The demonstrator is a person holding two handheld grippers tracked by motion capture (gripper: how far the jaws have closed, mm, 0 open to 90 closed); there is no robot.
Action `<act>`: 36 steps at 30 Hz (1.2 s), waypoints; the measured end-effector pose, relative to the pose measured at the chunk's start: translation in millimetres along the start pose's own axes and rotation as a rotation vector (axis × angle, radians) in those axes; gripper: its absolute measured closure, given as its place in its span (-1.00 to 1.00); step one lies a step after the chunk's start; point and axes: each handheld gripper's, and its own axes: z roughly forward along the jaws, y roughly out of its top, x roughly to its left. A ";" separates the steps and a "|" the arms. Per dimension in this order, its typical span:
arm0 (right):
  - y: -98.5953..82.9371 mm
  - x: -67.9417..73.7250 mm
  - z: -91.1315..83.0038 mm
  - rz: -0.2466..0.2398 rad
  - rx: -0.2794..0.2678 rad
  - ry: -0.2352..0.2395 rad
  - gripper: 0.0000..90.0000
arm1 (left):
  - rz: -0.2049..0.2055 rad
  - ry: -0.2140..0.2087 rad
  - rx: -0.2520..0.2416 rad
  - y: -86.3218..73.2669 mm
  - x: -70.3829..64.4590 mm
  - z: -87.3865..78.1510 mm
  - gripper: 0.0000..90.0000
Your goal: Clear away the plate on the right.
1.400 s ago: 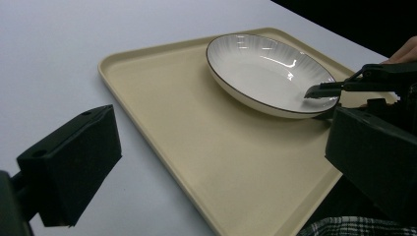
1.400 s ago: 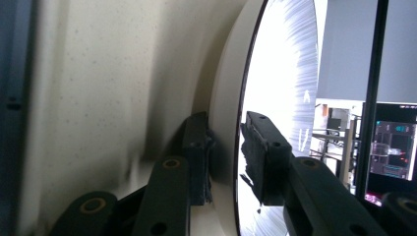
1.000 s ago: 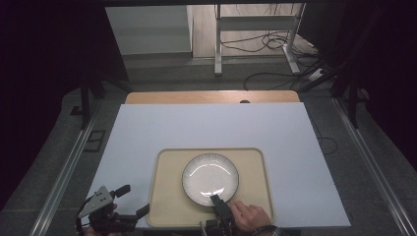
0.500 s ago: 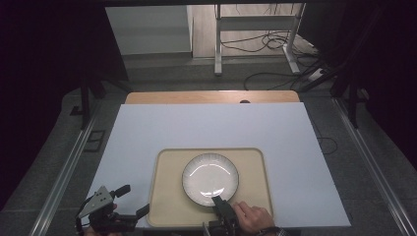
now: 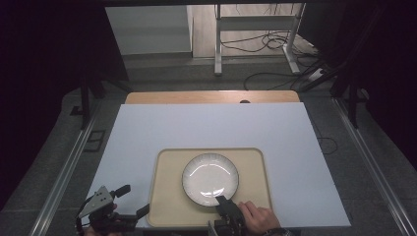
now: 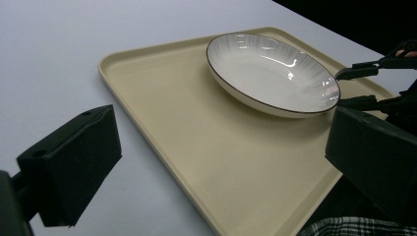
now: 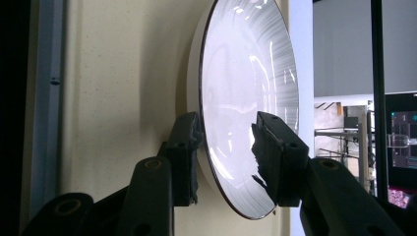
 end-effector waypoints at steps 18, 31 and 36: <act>-16.7 -15.7 -6.8 0.140 -0.022 0.023 0.19 | -0.002 0.001 0.002 0.1 0.2 0.2 -1.00; -30.5 -26.8 -7.9 0.246 -0.024 0.036 0.09 | -0.003 0.000 0.003 0.2 0.4 0.4 -1.00; -38.8 -33.6 -10.5 0.297 -0.027 0.045 0.05 | -0.003 -0.001 0.004 0.2 0.4 0.4 -1.00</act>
